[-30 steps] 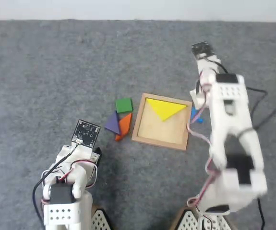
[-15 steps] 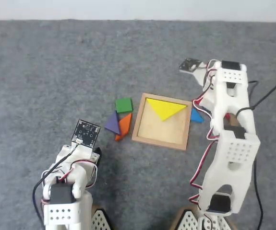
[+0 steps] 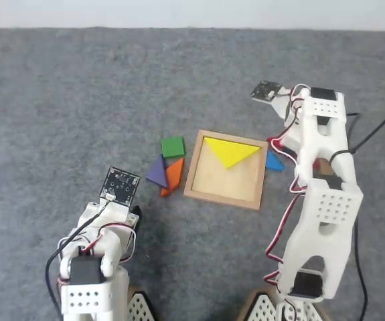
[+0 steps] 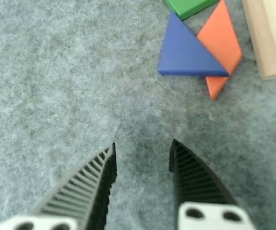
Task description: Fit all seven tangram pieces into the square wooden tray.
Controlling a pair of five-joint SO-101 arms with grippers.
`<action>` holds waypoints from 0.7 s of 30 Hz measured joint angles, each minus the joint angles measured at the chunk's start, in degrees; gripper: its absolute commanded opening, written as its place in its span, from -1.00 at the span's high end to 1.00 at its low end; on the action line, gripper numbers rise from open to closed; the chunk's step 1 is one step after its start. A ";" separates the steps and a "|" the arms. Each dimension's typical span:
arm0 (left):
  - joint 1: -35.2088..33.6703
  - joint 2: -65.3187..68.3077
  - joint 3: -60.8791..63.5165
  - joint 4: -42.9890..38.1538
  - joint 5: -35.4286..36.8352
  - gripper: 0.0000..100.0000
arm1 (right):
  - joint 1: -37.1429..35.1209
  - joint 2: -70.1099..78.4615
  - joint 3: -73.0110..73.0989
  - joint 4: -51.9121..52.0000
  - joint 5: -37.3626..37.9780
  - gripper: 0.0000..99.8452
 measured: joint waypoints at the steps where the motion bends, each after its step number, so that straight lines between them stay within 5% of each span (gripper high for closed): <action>1: 0.00 0.00 0.00 0.00 0.00 0.66 | 0.26 0.00 0.00 -0.35 -0.53 0.92; 21: 0.00 0.00 0.00 0.00 0.00 0.66 | 0.62 -12.22 -5.71 18.81 -18.64 0.92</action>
